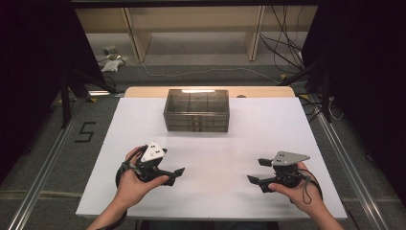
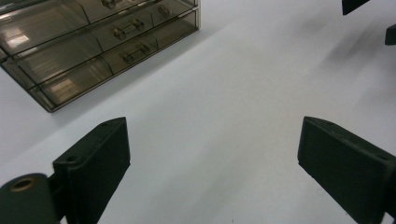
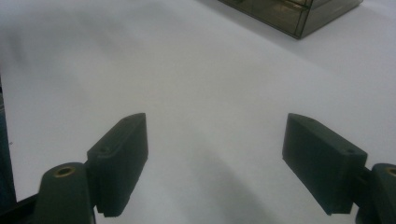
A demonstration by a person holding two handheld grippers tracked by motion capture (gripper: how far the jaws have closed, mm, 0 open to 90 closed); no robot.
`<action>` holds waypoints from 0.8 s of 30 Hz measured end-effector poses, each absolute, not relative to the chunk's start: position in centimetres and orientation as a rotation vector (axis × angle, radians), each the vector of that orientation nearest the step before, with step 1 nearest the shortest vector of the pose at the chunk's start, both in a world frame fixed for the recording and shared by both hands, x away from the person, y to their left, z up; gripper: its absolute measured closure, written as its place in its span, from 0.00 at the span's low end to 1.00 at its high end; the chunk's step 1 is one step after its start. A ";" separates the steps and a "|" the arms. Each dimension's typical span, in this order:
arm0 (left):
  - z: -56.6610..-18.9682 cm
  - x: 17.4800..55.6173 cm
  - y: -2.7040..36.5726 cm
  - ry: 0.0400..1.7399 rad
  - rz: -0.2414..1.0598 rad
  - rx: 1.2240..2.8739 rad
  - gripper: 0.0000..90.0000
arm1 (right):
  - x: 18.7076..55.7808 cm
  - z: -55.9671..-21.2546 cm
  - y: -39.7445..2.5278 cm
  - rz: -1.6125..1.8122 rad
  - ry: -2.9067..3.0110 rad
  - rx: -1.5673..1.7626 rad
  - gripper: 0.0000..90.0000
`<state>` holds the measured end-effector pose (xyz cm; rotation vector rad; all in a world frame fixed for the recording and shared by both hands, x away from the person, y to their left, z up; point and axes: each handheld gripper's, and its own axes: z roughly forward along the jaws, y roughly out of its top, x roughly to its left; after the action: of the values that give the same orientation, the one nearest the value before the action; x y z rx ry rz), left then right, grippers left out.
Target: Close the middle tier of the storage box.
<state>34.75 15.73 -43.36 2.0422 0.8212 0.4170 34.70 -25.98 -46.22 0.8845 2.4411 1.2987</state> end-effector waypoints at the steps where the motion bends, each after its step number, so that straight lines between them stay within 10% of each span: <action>1: -43.5 34.7 16.0 0.821 0.420 2.043 0.08 | 34.7 -46.2 -25.9 1.299 2.442 0.885 0.26; 24: -47.1 36.3 19.9 0.930 0.392 2.057 0.06 | 34.5 -46.4 -25.1 1.290 2.487 0.828 0.26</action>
<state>36.30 19.85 -47.14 2.0574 0.9295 0.3922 34.45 -25.11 -46.39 0.8281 2.4867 1.2905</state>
